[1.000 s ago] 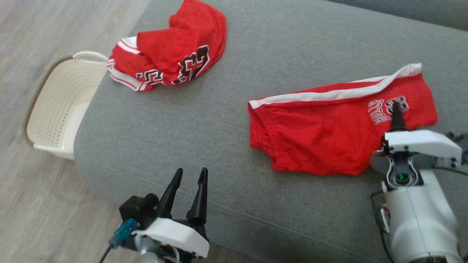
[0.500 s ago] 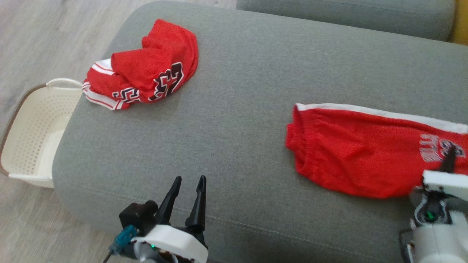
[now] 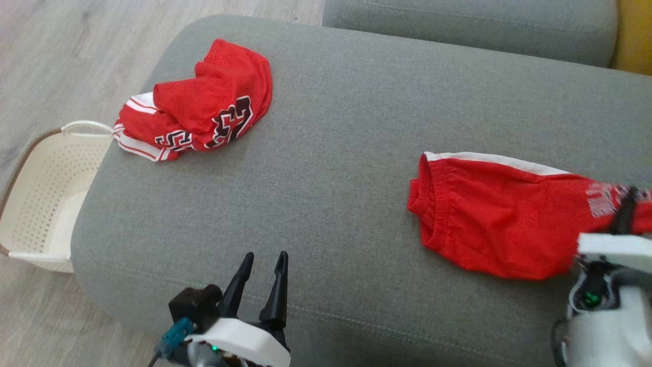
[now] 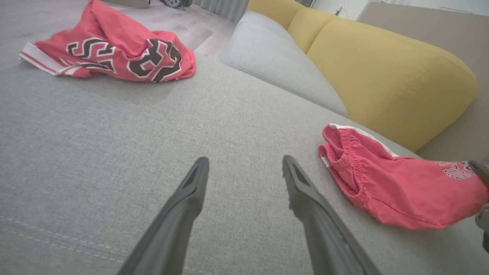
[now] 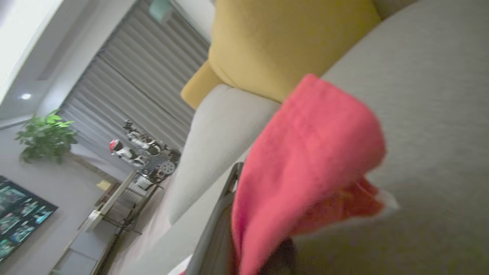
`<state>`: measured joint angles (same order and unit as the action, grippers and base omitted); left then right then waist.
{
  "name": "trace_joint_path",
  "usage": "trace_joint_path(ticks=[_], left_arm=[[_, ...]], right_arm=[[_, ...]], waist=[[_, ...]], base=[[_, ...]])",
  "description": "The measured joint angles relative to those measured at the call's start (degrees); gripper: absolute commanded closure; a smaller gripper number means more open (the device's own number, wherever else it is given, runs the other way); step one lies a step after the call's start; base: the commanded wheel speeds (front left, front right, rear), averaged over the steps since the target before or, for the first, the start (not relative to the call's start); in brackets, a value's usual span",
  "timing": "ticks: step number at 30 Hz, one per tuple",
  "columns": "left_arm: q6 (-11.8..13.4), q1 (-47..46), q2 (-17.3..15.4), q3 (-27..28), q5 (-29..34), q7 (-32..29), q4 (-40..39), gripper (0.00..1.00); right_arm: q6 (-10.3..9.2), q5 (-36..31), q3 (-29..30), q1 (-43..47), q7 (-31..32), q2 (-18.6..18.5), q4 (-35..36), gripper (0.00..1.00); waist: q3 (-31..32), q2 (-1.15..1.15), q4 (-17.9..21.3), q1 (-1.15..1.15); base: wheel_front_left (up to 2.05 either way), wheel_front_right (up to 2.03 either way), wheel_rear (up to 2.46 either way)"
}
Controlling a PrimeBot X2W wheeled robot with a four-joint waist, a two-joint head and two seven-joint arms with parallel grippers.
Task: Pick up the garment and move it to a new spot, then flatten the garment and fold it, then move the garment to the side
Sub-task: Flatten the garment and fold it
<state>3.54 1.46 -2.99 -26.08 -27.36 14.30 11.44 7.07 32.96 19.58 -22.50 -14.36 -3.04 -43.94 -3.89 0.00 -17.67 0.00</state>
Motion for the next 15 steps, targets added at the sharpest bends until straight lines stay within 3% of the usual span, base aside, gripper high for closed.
trace_joint_path(ticks=[5, 15], left_arm=[[0.0, 0.2, 0.0, -0.3, 0.0, 0.0, 0.4, 0.00], [0.0, 0.2, 0.0, -0.9, 0.0, 0.0, 0.8, 0.00]], right_arm=[[0.00, 4.1, -11.2, 1.4, 0.0, 0.1, 5.9, 1.00], [0.00, 3.6, -25.2, 4.5, 0.0, 0.1, 9.7, 1.00]], waist=[[0.7, 0.00, -0.6, 0.00], [0.6, 0.00, -3.2, 0.00]], base=[[0.00, 0.00, 0.00], [0.00, 0.00, 0.00]])
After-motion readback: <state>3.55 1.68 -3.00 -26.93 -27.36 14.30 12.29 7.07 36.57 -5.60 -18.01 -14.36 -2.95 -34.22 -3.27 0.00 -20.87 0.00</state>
